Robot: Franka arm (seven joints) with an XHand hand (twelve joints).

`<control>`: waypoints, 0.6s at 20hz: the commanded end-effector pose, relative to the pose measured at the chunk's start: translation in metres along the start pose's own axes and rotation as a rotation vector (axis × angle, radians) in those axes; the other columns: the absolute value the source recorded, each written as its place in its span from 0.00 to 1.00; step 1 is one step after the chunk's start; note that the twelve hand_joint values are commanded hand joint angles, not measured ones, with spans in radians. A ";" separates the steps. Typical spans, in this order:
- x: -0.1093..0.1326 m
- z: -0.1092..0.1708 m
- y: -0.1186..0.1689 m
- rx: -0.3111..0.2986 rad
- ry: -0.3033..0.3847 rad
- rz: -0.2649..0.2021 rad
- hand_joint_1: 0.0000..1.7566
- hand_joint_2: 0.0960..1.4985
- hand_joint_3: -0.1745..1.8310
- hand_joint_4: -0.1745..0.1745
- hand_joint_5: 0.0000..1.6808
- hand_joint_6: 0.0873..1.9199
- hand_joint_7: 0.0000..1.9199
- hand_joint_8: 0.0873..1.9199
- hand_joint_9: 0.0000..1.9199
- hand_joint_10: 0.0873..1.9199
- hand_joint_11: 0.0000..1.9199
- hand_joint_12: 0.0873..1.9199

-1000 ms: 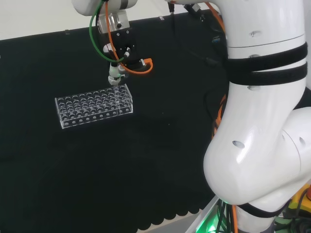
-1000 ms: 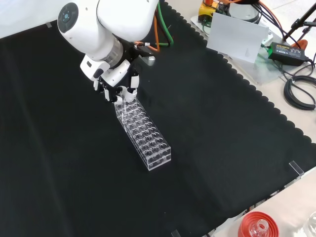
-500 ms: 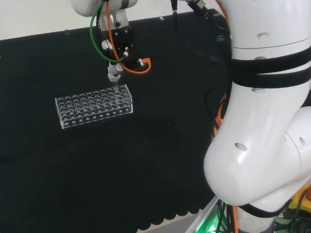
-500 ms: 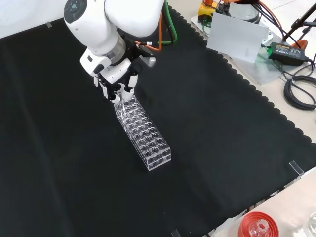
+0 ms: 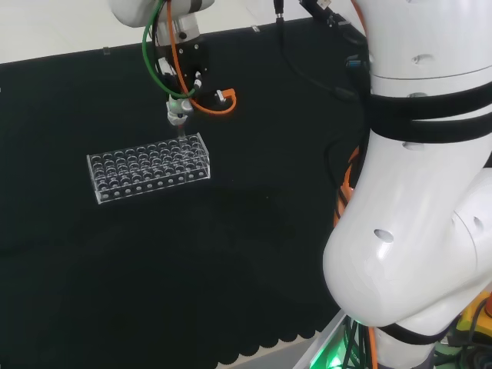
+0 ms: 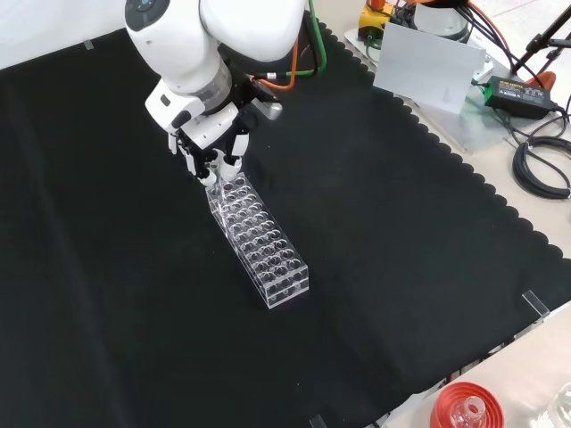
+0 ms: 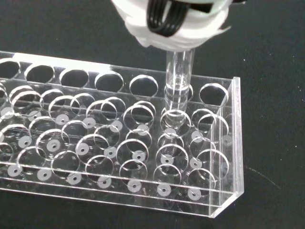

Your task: Pick up the test tube.

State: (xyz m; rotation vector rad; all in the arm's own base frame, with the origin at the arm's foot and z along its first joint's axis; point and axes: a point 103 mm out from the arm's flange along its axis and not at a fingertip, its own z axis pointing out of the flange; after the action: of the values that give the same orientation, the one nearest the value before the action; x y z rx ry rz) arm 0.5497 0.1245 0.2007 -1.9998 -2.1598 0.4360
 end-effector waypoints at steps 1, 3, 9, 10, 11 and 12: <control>-0.002 -0.004 -0.002 -0.009 0.003 -0.002 0.81 0.48 0.26 0.00 0.81 0.16 0.93 0.16 0.72 0.18 0.52 0.58; -0.004 -0.007 -0.004 -0.015 0.004 -0.005 0.81 0.47 0.27 0.00 0.81 0.16 0.94 0.16 0.72 0.17 0.53 0.58; -0.011 -0.025 -0.008 -0.048 0.006 -0.012 0.81 0.47 0.27 0.00 0.81 0.16 0.94 0.15 0.72 0.17 0.53 0.58; -0.012 -0.028 -0.008 -0.053 0.007 -0.013 0.81 0.47 0.27 0.00 0.81 0.16 0.94 0.15 0.72 0.17 0.53 0.58; -0.013 -0.032 -0.009 -0.058 0.009 -0.013 0.81 0.47 0.27 0.00 0.81 0.16 0.94 0.15 0.72 0.17 0.53 0.58; -0.014 -0.035 -0.010 -0.063 0.010 -0.015 0.81 0.47 0.27 0.00 0.81 0.15 0.94 0.15 0.72 0.17 0.53 0.58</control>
State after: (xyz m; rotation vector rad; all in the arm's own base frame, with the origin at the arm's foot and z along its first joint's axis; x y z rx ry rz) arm 0.5517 0.1178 0.2266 -2.0105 -2.1947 0.3814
